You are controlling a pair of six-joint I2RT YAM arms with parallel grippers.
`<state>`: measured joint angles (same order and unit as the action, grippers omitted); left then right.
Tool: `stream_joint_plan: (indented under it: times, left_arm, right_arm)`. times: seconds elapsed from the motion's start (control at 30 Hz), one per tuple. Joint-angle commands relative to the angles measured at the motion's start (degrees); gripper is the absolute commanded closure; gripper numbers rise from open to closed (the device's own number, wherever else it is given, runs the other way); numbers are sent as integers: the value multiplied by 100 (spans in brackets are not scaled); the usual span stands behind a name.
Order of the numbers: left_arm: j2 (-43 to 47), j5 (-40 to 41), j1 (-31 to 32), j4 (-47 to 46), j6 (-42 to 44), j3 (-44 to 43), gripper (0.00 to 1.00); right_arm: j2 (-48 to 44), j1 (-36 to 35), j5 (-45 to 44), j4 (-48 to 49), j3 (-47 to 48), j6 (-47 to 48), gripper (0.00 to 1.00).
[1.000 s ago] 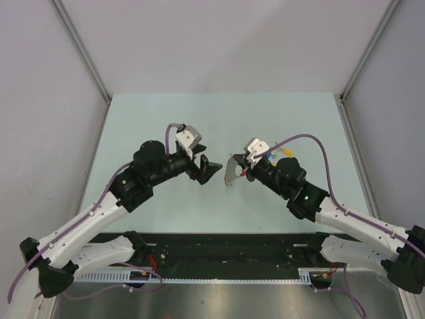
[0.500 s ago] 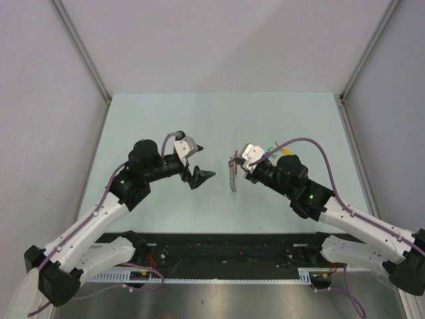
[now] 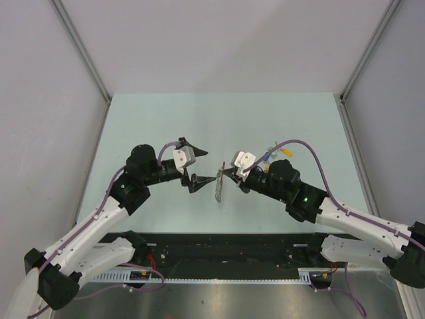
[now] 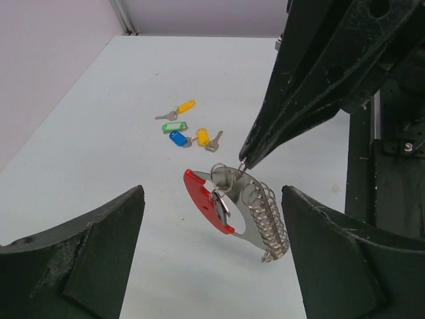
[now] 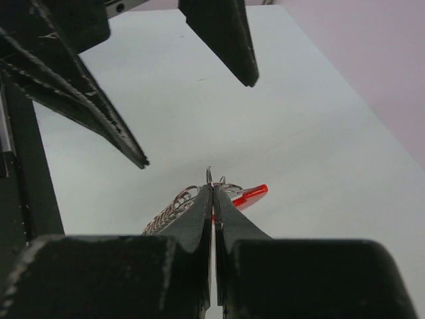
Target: Put the keys on the keyring
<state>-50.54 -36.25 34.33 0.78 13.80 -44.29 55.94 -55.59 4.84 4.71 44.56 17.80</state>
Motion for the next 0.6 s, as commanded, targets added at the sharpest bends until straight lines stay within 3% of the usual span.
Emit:
stream_joint_plan:
  times: [0.0,0.17,0.4,0.57]
  left_arm:
    - [-60,-523,-23,-350,219,79,14]
    - [-105,-708,39,-201,316,44,28]
    - [71,625,819,309,606,87,40]
    - [229,988,971,221,615,246,46]
  right_arm:
    - [31,-337,-396,162,308,-119,100]
    - [4,-505,-484,127,308,-145,100]
    - [-13,-733,-958,250,308,-269,100]
    - [-4,-883,-1134,267,282,-233,100]
